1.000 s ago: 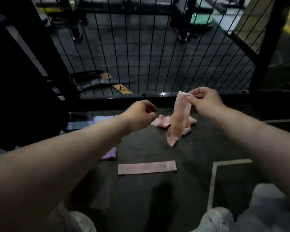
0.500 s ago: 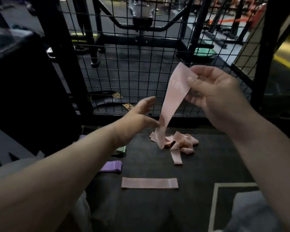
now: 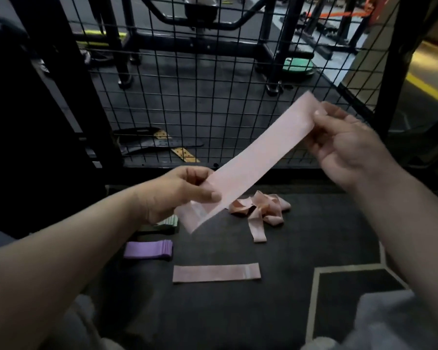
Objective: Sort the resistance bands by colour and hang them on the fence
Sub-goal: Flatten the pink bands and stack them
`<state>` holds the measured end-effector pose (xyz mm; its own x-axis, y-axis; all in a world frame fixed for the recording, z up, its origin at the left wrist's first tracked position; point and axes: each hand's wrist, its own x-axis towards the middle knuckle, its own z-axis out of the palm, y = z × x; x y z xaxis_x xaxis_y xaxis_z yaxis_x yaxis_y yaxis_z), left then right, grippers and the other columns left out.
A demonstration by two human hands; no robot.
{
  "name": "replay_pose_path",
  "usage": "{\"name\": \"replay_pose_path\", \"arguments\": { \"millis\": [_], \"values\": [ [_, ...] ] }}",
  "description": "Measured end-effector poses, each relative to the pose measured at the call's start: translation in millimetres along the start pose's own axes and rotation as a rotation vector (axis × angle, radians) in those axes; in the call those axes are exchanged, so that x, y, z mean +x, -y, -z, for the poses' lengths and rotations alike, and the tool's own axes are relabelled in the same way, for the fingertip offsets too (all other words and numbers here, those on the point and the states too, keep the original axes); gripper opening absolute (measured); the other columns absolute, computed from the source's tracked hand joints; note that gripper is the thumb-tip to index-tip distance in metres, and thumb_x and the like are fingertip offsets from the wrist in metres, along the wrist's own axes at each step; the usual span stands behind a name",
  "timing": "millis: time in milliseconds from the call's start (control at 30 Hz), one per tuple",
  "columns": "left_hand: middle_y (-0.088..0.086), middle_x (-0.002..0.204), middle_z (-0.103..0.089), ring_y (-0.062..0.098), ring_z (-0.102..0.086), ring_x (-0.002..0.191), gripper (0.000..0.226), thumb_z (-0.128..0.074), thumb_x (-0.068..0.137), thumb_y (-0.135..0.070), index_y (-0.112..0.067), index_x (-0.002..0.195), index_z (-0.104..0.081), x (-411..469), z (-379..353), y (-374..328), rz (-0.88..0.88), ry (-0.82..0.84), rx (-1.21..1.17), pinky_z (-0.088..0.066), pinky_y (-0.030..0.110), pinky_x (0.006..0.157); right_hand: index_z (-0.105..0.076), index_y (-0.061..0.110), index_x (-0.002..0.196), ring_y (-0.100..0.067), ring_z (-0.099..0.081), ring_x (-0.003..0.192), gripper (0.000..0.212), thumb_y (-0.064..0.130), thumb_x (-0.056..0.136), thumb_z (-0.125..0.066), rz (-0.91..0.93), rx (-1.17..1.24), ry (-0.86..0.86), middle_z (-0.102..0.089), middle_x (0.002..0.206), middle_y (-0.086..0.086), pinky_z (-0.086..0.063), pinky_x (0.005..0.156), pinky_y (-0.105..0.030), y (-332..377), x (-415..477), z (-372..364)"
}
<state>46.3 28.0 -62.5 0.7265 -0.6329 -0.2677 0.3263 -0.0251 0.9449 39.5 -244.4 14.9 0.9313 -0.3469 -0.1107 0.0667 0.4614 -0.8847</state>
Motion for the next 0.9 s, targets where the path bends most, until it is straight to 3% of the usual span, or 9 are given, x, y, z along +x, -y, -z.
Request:
{"name": "replay_pose_path", "arguments": {
  "millis": [133,233,333,467,567,667,767,833,900],
  "values": [
    [0.007,0.082,-0.070,0.016,-0.065,0.065,0.033,-0.078,0.067,0.005,-0.006,0.096,-0.067,1.0,11.7,-9.8,0.042,-0.064,0.035,-0.053,0.022,0.053,-0.060,0.015,0.102,-0.019,-0.073,0.094,0.015,0.002,0.093,-0.060,0.055,-0.037,-0.048,-0.072,0.101,-0.007,-0.060,0.077,-0.037,4.6,13.1,11.6],
    [0.007,0.080,-0.069,0.017,-0.061,0.066,0.029,-0.079,0.065,0.002,-0.007,0.090,-0.068,4.9,16.6,-12.3,0.042,-0.201,0.048,-0.047,0.024,0.054,-0.060,0.015,0.103,-0.017,-0.074,0.093,0.012,0.006,0.094,-0.060,0.089,-0.043,-0.106,-0.074,0.100,-0.005,-0.060,0.072,-0.034,9.5,17.8,17.4],
    [0.012,0.080,-0.068,0.020,-0.057,0.062,0.020,-0.073,0.077,0.003,-0.001,0.096,-0.067,9.3,19.4,-12.8,0.020,-0.364,0.019,-0.047,0.025,0.052,-0.060,0.015,0.106,-0.015,-0.074,0.091,0.013,0.008,0.095,-0.059,0.093,-0.022,-0.163,-0.077,0.094,-0.002,-0.060,0.071,-0.032,12.6,21.9,21.5],
    [0.016,0.080,-0.068,0.022,-0.062,0.058,0.023,-0.069,0.084,0.004,0.005,0.106,-0.063,14.7,19.9,-10.8,-0.023,-0.518,-0.073,-0.046,0.026,0.049,-0.060,0.018,0.101,-0.009,-0.074,0.075,0.010,0.009,0.097,-0.056,0.000,-0.045,-0.224,-0.075,0.077,0.004,-0.057,0.059,-0.025,6.7,22.5,21.5],
    [0.011,0.076,-0.070,0.017,-0.066,0.057,0.027,-0.070,0.087,-0.003,0.008,0.110,-0.062,17.9,18.9,-9.3,-0.057,-0.581,-0.075,-0.049,0.023,0.050,-0.061,0.020,0.096,-0.007,-0.072,0.068,0.013,0.009,0.098,-0.054,-0.101,-0.102,-0.233,-0.072,0.081,0.003,-0.055,0.057,-0.025,-1.9,20.8,21.0],
    [0.006,0.077,-0.070,0.012,-0.064,0.059,0.015,-0.072,0.087,-0.007,-0.004,0.100,-0.067,19.1,18.4,-9.5,-0.109,-0.624,-0.053,-0.049,0.021,0.049,-0.060,0.018,0.101,-0.010,-0.072,0.075,0.014,0.008,0.099,-0.051,-0.207,-0.161,-0.211,-0.071,0.089,0.001,-0.055,0.058,-0.029,-8.2,15.1,17.0],
    [0.007,0.085,-0.070,0.015,-0.065,0.073,0.007,-0.072,0.088,-0.011,-0.010,0.094,-0.069,17.9,14.2,-12.7,-0.213,-0.591,0.046,-0.052,0.027,0.064,-0.060,0.017,0.107,-0.016,-0.067,0.097,0.016,0.006,0.097,-0.054,-0.255,-0.358,-0.148,-0.069,0.097,-0.002,-0.053,0.080,-0.035,-19.1,6.9,10.6],
    [0.008,0.088,-0.070,0.015,-0.066,0.080,0.004,-0.069,0.089,-0.007,-0.010,0.092,-0.069,16.9,6.7,-15.9,-0.307,-0.520,0.089,-0.057,0.028,0.074,-0.060,0.019,0.116,-0.015,-0.060,0.109,0.024,0.011,0.094,-0.061,-0.190,-0.652,-0.073,-0.065,0.112,-0.001,-0.045,0.096,-0.034,-29.5,-2.4,6.0],
    [0.011,0.089,-0.069,0.016,-0.065,0.083,0.008,-0.067,0.090,-0.003,-0.010,0.092,-0.070,16.8,-2.0,-18.1,-0.359,-0.439,0.130,-0.056,0.028,0.079,-0.060,0.024,0.123,-0.006,-0.055,0.109,0.032,0.020,0.092,-0.066,-0.054,-0.873,0.042,-0.060,0.119,0.006,-0.042,0.088,-0.020,-37.9,-14.1,-1.1]
  ]
}}
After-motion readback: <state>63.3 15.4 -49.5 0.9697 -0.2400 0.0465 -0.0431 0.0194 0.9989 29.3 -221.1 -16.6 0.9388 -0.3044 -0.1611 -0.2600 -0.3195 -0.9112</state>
